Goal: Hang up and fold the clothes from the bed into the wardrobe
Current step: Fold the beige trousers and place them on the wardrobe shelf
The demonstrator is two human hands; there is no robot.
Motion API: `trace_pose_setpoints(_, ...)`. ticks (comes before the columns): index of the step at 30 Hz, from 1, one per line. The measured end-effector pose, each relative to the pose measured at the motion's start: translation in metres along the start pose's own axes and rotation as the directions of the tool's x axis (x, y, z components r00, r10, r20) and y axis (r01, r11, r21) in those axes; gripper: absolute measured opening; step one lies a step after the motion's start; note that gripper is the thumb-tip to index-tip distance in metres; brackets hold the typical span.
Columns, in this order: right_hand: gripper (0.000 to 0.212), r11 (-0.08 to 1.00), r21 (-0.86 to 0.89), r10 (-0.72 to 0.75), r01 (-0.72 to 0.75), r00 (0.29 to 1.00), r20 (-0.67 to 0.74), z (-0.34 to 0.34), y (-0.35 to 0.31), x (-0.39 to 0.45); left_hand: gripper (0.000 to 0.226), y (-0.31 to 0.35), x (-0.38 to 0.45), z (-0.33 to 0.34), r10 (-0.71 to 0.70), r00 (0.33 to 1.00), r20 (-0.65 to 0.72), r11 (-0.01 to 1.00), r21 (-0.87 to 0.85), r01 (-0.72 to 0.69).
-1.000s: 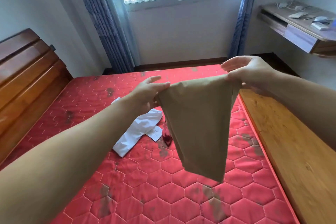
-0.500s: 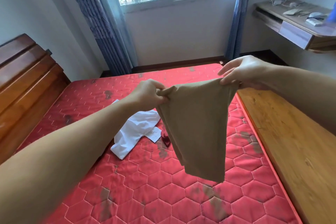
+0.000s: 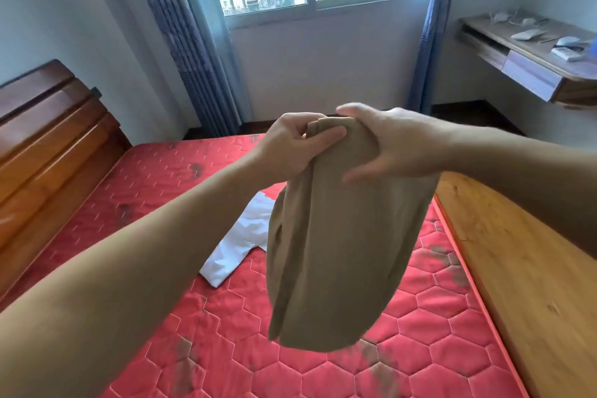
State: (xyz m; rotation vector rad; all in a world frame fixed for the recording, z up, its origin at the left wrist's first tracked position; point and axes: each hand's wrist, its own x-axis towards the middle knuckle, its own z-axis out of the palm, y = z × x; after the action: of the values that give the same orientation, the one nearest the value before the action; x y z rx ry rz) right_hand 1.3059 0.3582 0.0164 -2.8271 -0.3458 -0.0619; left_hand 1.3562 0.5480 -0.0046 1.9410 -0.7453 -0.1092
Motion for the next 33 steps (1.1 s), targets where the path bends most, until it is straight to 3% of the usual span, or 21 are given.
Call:
trace_pose_setpoints(3,0.028,0.985,0.028,-0.162,0.168,0.977,-0.141,0.000,-0.003,0.010,0.010,0.000,-0.003,-0.015,0.037,0.991,-0.131,0.997,-0.069,-0.046)
trace_pose_setpoints(5,0.032,0.972,0.049,-0.217,0.230,0.957,-0.194,-0.013,-0.011,0.013,0.010,-0.003,-0.010,-0.027,-0.005,0.985,-0.172,0.972,-0.234,-0.036)
trace_pose_setpoints(9,0.038,0.956,0.020,-0.276,0.292,0.922,-0.272,-0.053,-0.032,0.016,0.030,-0.013,-0.028,-0.034,-0.093,0.992,0.086,0.963,-0.246,0.111)
trace_pose_setpoints(14,0.054,0.976,-0.112,-0.217,0.188,0.899,-0.380,-0.091,-0.028,0.017,0.039,-0.018,-0.037,-0.017,-0.170,0.970,0.175,0.945,-0.251,0.211)
trace_pose_setpoints(20,0.060,0.978,-0.196,-0.149,0.069,0.891,-0.430,-0.101,-0.002,0.012,0.018,-0.010,-0.038,0.017,-0.246,0.947,0.209,0.806,-0.498,0.319)
trace_pose_setpoints(22,0.053,0.996,-0.084,-0.044,-0.001,0.843,-0.537,-0.089,0.020,0.011,0.014,-0.006,-0.038,0.025,-0.261,0.948,0.181,0.795,-0.516,0.317)
trace_pose_setpoints(23,0.054,0.996,0.069,0.082,-0.050,0.791,-0.606,-0.074,0.038,0.008,0.013,-0.004,-0.039,0.028,-0.272,0.949,0.159,0.786,-0.533,0.314)
trace_pose_setpoints(24,0.062,0.949,0.304,0.265,-0.079,0.719,-0.643,-0.055,0.053,0.001,0.011,-0.006,-0.041,0.029,-0.290,0.947,0.140,0.762,-0.564,0.317)
trace_pose_setpoints(25,0.076,0.797,0.601,0.479,-0.052,0.660,-0.578,-0.031,0.066,-0.010,0.010,-0.008,-0.042,0.030,-0.317,0.939,0.131,0.724,-0.607,0.329)
trace_pose_setpoints(26,0.092,0.507,0.862,0.648,-0.011,0.664,-0.372,-0.001,0.080,-0.021,0.009,-0.011,-0.044,0.030,-0.342,0.931,0.128,0.683,-0.646,0.339)
trace_pose_setpoints(27,0.103,0.152,0.988,0.695,-0.013,0.712,-0.097,0.033,0.092,-0.032,0.009,-0.014,-0.047,0.030,-0.364,0.922,0.137,0.644,-0.678,0.355)
trace_pose_setpoints(28,0.102,-0.176,0.982,0.607,-0.070,0.777,0.164,0.073,0.096,-0.045,0.013,-0.019,-0.048,0.029,-0.382,0.911,0.154,0.610,-0.699,0.374)
trace_pose_setpoints(29,0.087,-0.360,0.924,0.479,-0.128,0.824,0.301,0.111,0.092,-0.058,0.018,-0.024,-0.049,0.030,-0.403,0.898,0.179,0.575,-0.713,0.400)
trace_pose_setpoints(31,0.056,-0.448,0.871,0.330,-0.200,0.869,0.369,0.159,0.063,-0.074,0.029,-0.035,-0.051,0.034,-0.457,0.861,0.225,0.509,-0.727,0.460)
trace_pose_setpoints(33,0.040,-0.419,0.882,0.343,-0.215,0.862,0.374,0.180,0.042,-0.079,0.035,-0.047,-0.053,0.037,-0.534,0.807,0.253,0.455,-0.719,0.526)
